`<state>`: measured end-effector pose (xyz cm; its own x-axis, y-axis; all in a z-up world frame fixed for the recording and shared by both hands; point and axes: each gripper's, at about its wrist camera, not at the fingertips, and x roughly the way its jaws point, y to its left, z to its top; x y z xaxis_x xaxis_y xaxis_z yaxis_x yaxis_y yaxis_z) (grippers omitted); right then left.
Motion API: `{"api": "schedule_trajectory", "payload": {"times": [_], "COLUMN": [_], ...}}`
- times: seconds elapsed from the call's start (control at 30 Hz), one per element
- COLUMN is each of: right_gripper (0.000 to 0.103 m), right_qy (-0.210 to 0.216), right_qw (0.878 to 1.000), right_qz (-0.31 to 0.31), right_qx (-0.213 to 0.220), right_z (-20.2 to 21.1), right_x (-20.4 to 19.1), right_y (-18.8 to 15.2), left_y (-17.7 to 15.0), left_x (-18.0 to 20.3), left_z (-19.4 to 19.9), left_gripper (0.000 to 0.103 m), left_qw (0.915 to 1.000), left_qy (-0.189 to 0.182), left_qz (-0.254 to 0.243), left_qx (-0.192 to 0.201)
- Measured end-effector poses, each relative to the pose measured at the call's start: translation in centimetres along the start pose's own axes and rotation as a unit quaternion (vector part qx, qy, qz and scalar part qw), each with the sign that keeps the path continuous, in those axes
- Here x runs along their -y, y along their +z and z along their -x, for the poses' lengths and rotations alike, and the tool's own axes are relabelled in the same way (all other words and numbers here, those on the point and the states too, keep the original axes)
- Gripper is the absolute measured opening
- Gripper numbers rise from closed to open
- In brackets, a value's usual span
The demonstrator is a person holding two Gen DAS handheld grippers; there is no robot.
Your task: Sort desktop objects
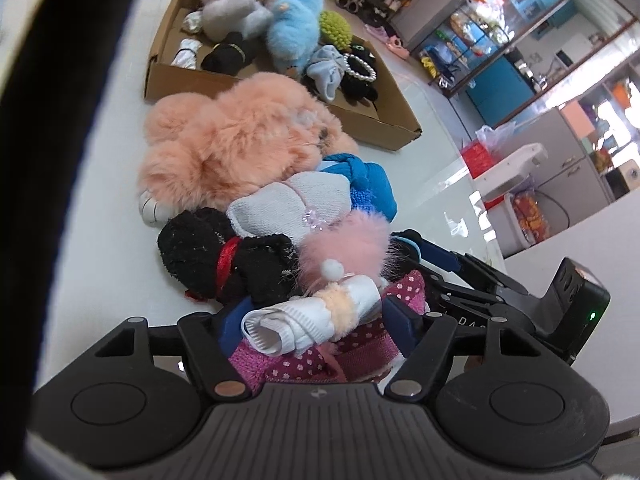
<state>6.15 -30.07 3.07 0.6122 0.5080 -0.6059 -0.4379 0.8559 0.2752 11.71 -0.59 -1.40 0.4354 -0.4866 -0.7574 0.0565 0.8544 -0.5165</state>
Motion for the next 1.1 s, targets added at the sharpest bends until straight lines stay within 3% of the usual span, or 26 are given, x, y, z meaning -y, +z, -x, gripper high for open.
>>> {"api": "schedule_trajectory", "payload": {"times": [0.03, 0.07, 0.17, 0.47, 0.83, 1.1], "right_gripper": [0.073, 0.073, 0.074, 0.070, 0.068, 0.068], "right_qy": [0.000, 0.000, -0.001, -0.003, -0.011, -0.019], "right_qw": [1.000, 1.000, 1.000, 1.000, 1.000, 1.000], "right_qz": [0.000, -0.001, 0.002, -0.004, -0.003, 0.000], "right_qx": [0.000, -0.002, -0.004, -0.005, 0.008, 0.024], "right_z": [0.0, 0.0, -0.1, 0.0, 0.7, 1.9], "right_x": [0.0, 0.1, 0.0, 0.2, 0.4, 0.4], "right_y": [0.0, 0.0, -0.1, 0.0, 0.0, -0.2], "left_y": [0.0, 0.0, 0.0, -0.4, -0.8, -0.9], "left_x": [-0.1, -0.1, -0.5, -0.4, -1.1, -1.9], "left_z": [0.1, 0.1, 0.1, 0.1, 1.3, 3.1], "left_gripper": [0.062, 0.052, 0.046, 0.039, 0.038, 0.038], "left_qw": [1.0000, 1.0000, 0.9995, 0.9987, 0.9929, 0.9915], "left_qy": [0.000, -0.002, -0.023, -0.041, -0.100, -0.101], "left_qz": [0.004, 0.006, 0.022, 0.030, 0.062, 0.069], "left_qx": [0.001, 0.002, -0.005, 0.001, 0.018, 0.044]}}
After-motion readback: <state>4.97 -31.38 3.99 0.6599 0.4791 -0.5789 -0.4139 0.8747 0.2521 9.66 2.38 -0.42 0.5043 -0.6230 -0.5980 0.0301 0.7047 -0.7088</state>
